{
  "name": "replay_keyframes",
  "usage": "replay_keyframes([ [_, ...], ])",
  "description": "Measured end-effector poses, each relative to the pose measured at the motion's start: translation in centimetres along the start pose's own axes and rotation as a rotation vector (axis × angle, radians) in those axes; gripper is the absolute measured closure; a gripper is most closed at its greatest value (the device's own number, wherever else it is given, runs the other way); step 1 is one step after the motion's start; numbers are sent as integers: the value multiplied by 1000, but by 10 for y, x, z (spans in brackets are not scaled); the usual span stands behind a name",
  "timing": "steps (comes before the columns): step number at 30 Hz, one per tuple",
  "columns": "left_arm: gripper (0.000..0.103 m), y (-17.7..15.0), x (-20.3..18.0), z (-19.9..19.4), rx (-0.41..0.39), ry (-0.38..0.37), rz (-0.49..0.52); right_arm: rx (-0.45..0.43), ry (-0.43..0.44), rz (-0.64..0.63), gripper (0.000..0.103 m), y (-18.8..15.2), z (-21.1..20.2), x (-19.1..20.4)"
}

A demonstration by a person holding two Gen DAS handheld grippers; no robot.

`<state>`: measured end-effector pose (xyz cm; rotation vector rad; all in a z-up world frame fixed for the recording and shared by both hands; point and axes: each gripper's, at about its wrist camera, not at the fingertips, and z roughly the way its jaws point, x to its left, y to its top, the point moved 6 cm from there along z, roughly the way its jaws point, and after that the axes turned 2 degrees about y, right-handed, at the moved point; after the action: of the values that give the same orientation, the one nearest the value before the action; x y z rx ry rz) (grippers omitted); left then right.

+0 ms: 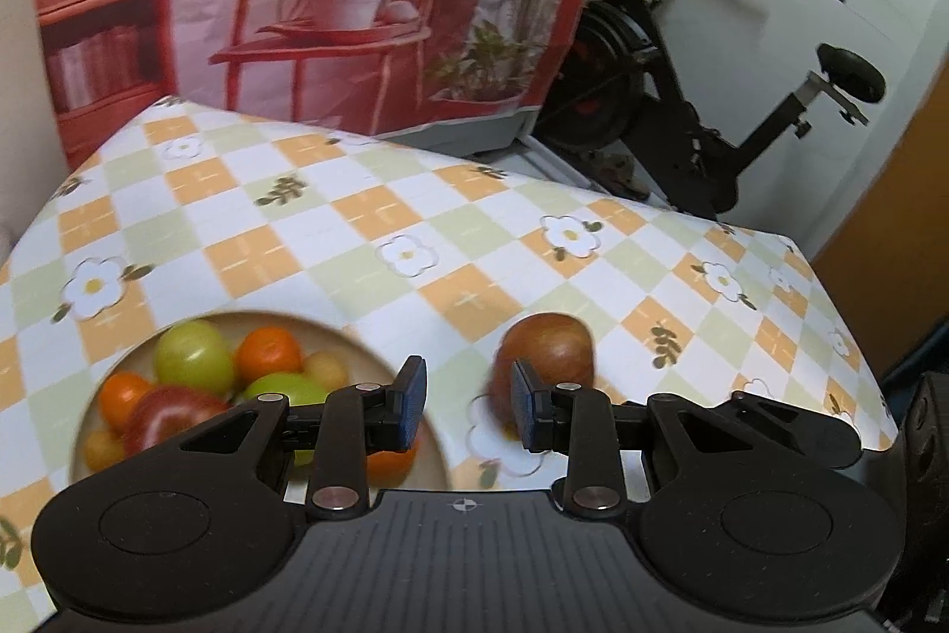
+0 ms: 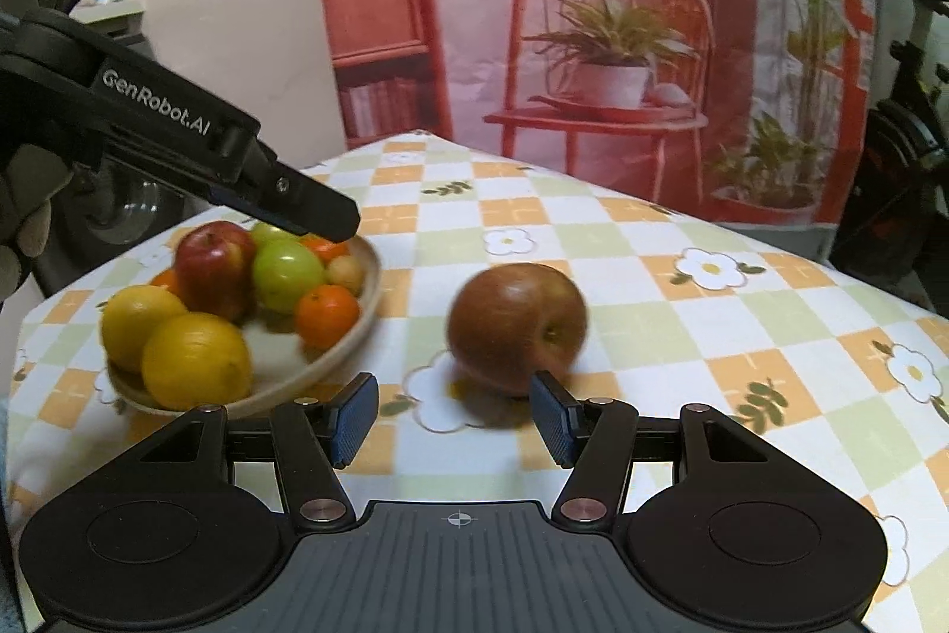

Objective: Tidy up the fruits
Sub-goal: 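Open both tools and move them to the red apple on the cloth, then close the left tool on the red apple while the right tool presses its top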

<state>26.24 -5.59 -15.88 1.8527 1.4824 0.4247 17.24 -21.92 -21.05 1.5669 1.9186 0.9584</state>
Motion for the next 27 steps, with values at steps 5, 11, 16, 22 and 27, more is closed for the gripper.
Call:
replay_keyframes([
  [5, 69, 4, -15, 13, 9, -24, 32, 0, -20, -5, 46, 0, 6, -11],
  [11, 69, 3, -37, 31, 41, -68, 104, -9, -35, -15, 43, 2, 14, -19],
  [16, 68, 5, -43, 43, 70, -94, 102, 2, -35, -21, 41, 0, 25, -20],
  [22, 66, 7, -44, 54, 87, -91, 115, 8, -35, -31, 39, 0, 35, -18],
  [27, 65, 9, -41, 56, 85, -83, 117, -4, -60, -29, 39, 1, 42, -19],
])
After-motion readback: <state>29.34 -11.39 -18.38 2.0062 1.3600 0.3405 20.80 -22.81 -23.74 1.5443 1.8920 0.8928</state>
